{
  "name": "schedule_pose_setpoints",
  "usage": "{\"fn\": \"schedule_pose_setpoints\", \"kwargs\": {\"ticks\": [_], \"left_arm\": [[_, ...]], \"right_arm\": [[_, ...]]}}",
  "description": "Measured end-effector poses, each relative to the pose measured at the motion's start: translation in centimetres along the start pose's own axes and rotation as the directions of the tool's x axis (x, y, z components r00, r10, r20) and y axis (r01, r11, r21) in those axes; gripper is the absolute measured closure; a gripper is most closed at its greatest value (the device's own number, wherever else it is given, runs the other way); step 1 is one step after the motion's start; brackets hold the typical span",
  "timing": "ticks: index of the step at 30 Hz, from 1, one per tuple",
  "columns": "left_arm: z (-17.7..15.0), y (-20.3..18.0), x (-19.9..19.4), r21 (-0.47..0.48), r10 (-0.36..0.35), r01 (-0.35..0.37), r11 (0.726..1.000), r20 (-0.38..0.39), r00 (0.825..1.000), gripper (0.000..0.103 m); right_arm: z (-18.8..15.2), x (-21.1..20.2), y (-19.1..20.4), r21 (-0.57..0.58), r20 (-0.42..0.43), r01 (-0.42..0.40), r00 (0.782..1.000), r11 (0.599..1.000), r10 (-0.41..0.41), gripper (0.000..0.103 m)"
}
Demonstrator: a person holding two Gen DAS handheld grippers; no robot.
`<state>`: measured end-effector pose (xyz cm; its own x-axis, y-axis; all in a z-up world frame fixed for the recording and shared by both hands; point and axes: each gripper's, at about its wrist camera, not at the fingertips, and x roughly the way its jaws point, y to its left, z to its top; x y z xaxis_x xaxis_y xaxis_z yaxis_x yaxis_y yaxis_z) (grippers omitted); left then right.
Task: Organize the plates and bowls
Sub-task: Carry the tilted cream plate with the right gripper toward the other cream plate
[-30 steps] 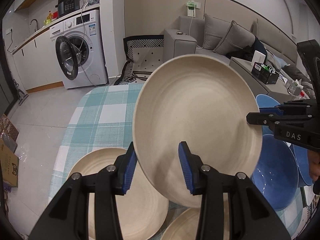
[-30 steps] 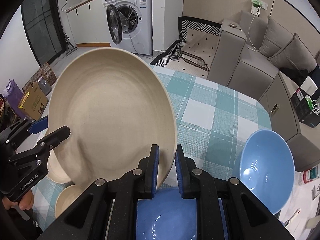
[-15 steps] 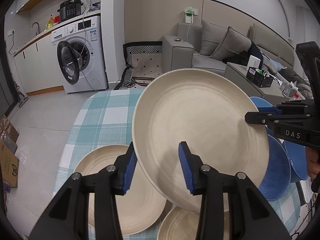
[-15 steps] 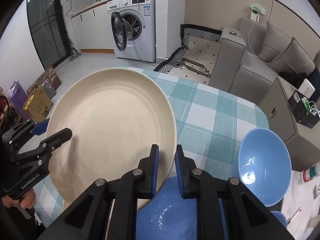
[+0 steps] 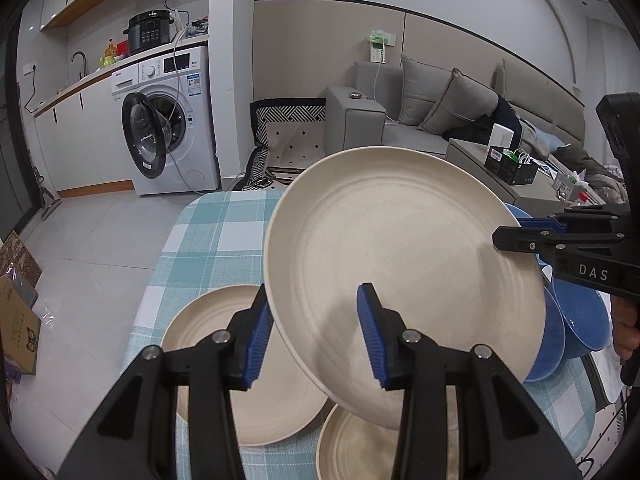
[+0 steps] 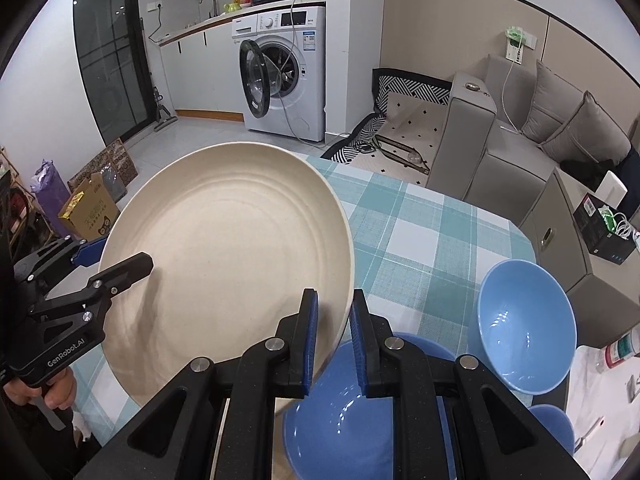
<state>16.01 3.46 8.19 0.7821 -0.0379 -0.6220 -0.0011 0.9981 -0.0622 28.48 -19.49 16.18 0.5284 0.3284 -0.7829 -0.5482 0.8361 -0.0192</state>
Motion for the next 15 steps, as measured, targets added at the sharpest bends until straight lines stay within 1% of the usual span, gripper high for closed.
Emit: {"fn": "schedule_pose_setpoints", "kwargs": {"ticks": [15], "left_arm": [[-2.8,0.4,-1.9,-0.004,-0.013,0.013,1.0,-0.007,1.0,0.062]], "right_arm": [[-2.7,-1.5,1.7,0.003,0.009,-0.034,0.999,0.999,0.034,0.087]]}}
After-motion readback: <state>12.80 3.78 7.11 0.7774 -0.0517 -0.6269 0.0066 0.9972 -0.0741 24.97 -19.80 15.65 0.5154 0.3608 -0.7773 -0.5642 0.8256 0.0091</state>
